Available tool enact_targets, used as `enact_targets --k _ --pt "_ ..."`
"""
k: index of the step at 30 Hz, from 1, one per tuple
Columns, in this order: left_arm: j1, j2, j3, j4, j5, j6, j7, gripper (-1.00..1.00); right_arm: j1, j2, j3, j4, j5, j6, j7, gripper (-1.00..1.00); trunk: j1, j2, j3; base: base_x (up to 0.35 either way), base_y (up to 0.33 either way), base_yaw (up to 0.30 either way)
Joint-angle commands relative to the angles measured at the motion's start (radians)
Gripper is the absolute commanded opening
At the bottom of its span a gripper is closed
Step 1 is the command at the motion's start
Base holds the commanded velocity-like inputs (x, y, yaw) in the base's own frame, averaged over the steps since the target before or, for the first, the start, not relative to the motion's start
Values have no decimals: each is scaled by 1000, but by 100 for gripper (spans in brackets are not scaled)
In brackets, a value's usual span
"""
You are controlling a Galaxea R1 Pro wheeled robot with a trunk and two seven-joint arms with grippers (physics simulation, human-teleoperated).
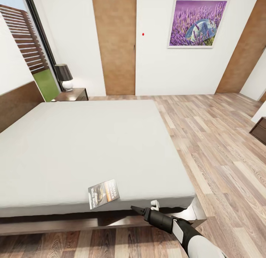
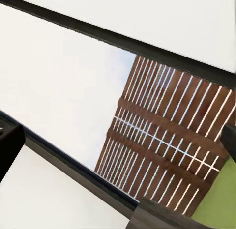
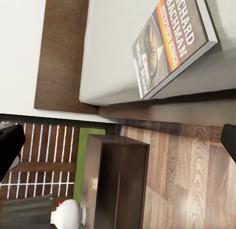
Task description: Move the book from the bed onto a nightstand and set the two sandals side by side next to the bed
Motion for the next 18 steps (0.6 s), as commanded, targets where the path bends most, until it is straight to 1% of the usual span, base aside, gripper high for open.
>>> enact_targets --k 1,6,13,18 --pt "-1 0 -10 -1 5 11 7 100 0 1 -9 -3 7 11 5 100 4 -8 -4 0 0 0" --pt "-2 -4 -12 -2 -10 13 5 100 -1 -1 -9 -3 7 11 5 100 23 -43 -20 0 0 0" --pt "-2 -7 -15 -2 -15 19 9 100 0 -6 -10 -4 7 10 6 100 50 -92 -42 0 0 0" --pt "-3 -22 -18 0 -19 23 13 100 0 -14 -10 -3 6 9 7 100 69 -127 -57 0 0 0"
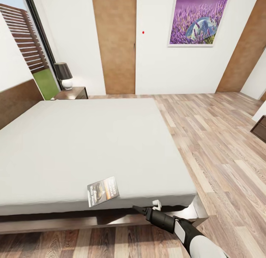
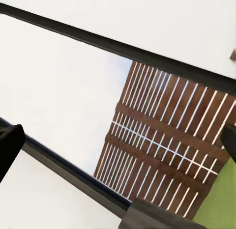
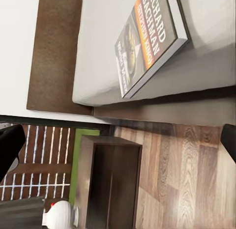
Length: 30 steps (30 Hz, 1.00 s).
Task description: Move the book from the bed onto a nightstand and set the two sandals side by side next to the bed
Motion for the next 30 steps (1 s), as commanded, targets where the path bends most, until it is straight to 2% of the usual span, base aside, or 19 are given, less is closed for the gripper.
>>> enact_targets --k 1,13,23,30 --pt "-1 -1 -9 -1 9 11 7 100 0 0 -9 -3 7 10 5 100 4 -8 -4 0 0 0" --pt "-1 -9 -10 0 6 11 10 100 0 -2 -7 -2 7 10 5 100 4 -8 -4 0 0 0" --pt "0 -12 -10 -2 7 8 38 100 0 -2 -6 -2 7 9 5 100 4 -8 -4 0 0 0" --pt "-1 -12 -8 -2 7 10 44 100 0 -2 -7 -2 7 9 5 100 31 -57 -26 0 0 0"
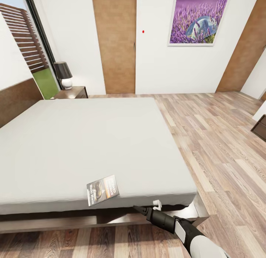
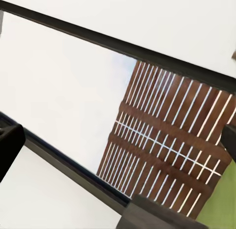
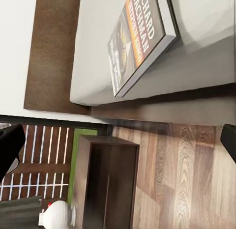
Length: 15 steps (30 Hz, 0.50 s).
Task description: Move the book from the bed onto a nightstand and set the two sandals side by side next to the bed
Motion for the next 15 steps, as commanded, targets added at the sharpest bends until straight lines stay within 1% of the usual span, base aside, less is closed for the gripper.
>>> enact_targets --k 1,4,15 --pt "-1 2 -8 -1 10 11 7 100 0 1 -9 -3 7 10 5 100 4 -8 -4 0 0 0" --pt "-1 1 -9 -1 10 11 10 100 0 1 -9 -3 7 10 5 100 15 -29 -13 0 0 0" --pt "0 1 -11 -1 8 13 13 100 0 1 -9 -3 7 9 5 100 15 -29 -13 0 0 0"
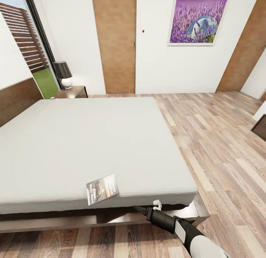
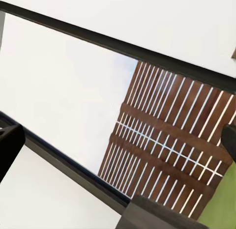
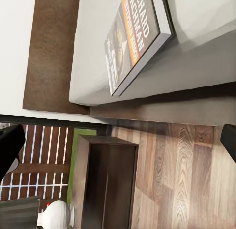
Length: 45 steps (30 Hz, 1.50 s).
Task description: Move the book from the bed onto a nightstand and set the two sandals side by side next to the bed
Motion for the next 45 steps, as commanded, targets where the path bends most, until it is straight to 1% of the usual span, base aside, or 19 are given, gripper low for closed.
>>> enact_targets --k 1,20,23,27,32,35,39,45 --pt "-1 2 -9 -1 10 11 7 100 0 1 -9 -3 7 10 5 100 0 0 -1 0 0 0" --pt "4 0 -13 6 7 12 7 100 0 1 -9 -3 9 8 4 100 0 0 -1 0 0 0" --pt "4 -9 -15 6 7 12 7 100 0 1 -9 -3 9 7 4 100 0 0 -1 16 0 0" --pt "4 -20 -29 6 7 12 7 100 0 1 -9 -3 9 7 5 100 0 0 -1 20 0 0" --pt "4 -28 -74 6 8 12 7 100 0 1 -9 -3 9 7 5 100 0 0 -1 9 7 0" --pt "3 -30 -93 6 8 12 7 100 0 1 -9 -3 9 7 5 100 0 0 -1 3 89 0" --pt "3 -31 -104 5 8 12 7 100 0 1 -9 -3 9 7 5 100 0 0 -1 2 174 0" --pt "3 -33 -111 6 8 12 7 100 0 1 -9 -3 9 7 5 100 0 0 -1 1 92 0"
